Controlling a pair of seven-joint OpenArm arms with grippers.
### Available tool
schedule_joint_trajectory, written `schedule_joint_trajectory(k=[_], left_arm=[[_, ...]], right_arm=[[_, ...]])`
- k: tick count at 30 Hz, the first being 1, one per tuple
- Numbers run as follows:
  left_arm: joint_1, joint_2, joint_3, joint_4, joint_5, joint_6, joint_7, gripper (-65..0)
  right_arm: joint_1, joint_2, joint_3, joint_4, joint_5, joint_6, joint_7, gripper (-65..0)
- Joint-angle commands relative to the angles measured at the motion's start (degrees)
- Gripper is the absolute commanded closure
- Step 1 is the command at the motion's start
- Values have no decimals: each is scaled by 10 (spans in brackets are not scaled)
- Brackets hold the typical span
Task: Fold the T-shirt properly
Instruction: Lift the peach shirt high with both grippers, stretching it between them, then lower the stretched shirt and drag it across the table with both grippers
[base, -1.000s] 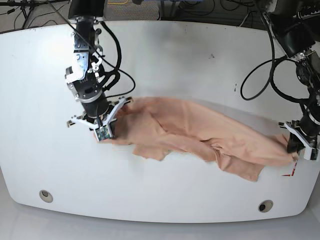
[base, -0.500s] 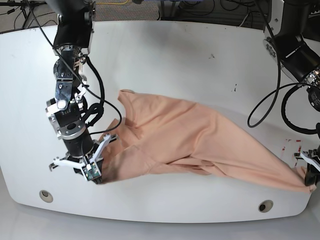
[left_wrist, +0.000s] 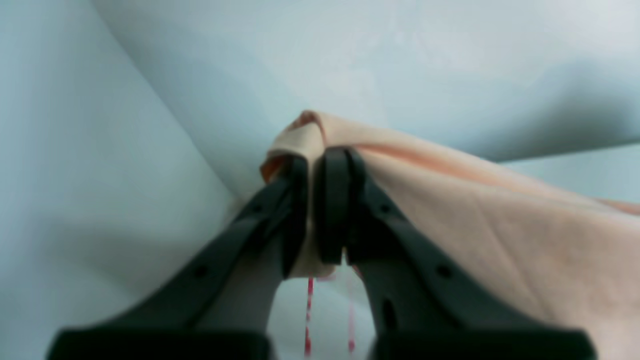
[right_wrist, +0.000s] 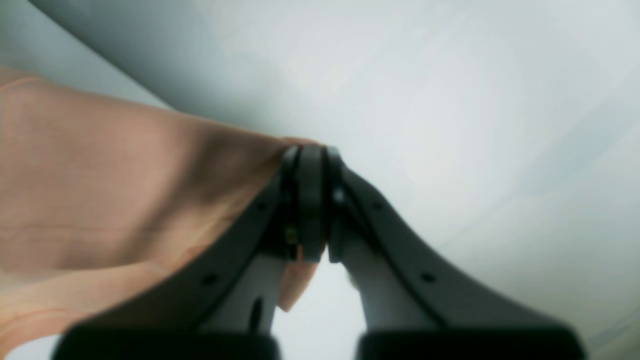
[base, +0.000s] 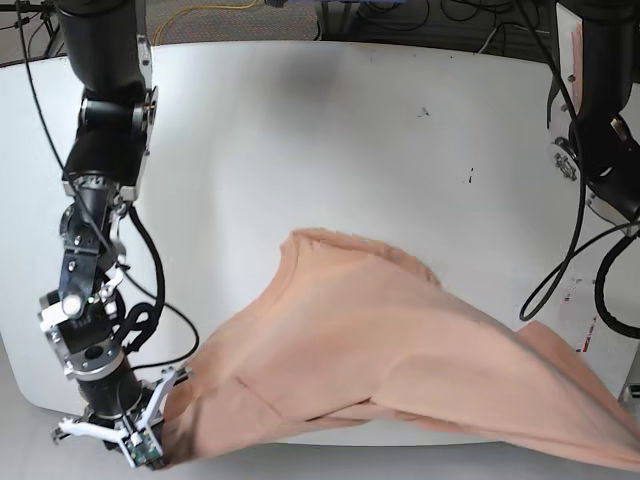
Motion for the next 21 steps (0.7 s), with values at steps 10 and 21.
schedule_joint_trajectory(k=[10, 21], left_arm=[[-151, -8, 8, -2, -7, 2, 30, 0], [-218, -8, 19, -38, -7, 2, 40, 0]], right_arm=[[171, 46, 1, -78, 2, 9, 12, -6], [263, 48, 0, -104, 2, 9, -22, -6]])
